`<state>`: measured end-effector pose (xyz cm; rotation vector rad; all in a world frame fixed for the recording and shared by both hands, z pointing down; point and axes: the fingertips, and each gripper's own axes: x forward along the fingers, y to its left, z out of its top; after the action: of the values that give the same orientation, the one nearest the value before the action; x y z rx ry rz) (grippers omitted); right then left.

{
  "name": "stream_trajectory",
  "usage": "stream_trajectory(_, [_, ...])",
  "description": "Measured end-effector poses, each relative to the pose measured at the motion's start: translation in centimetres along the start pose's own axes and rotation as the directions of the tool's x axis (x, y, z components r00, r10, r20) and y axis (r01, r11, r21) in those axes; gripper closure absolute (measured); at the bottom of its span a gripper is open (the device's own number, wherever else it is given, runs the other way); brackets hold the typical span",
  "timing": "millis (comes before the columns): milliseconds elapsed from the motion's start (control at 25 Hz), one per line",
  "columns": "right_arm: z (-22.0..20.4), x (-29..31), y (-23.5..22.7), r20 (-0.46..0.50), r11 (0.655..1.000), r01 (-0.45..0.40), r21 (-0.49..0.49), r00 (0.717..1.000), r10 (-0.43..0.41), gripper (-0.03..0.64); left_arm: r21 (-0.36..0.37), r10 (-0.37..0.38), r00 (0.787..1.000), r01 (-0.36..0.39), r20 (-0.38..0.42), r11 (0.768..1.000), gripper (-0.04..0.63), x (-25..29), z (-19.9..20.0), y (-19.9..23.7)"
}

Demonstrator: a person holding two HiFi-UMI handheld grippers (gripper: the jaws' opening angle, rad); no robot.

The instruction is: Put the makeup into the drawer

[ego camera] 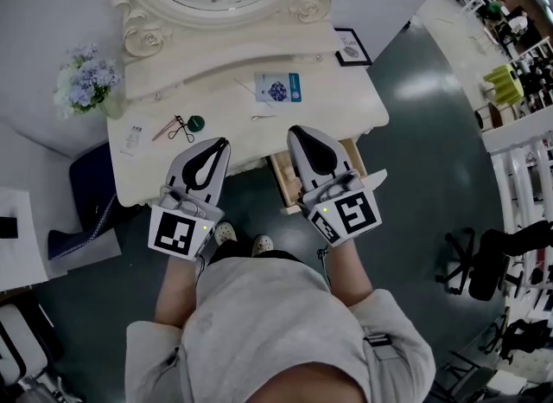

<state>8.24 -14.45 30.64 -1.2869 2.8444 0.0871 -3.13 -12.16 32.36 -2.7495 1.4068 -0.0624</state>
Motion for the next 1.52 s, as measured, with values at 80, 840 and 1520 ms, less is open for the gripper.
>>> stream_trajectory(80, [0.1, 0.0, 0.2, 0.002, 1.000, -0.007, -0.001, 1.000, 0.007, 0.595, 0.002, -0.002, 1.000, 0.002, 0.001, 1.000, 0.583, -0.1, 0.1, -0.2])
stream_trajectory(840, [0.6, -0.4, 0.8, 0.028, 1.000, -0.026, 0.017, 0.999, 0.026, 0.595, 0.008, 0.015, 1.000, -0.015, 0.009, 1.000, 0.583, -0.8, 0.4, -0.6])
stream_trajectory(1520, [0.4, -1.0, 0.8, 0.029, 1.000, -0.022, 0.011, 0.999, 0.022, 0.597, 0.002, 0.013, 1.000, -0.013, 0.022, 1.000, 0.583, -0.9, 0.4, -1.1])
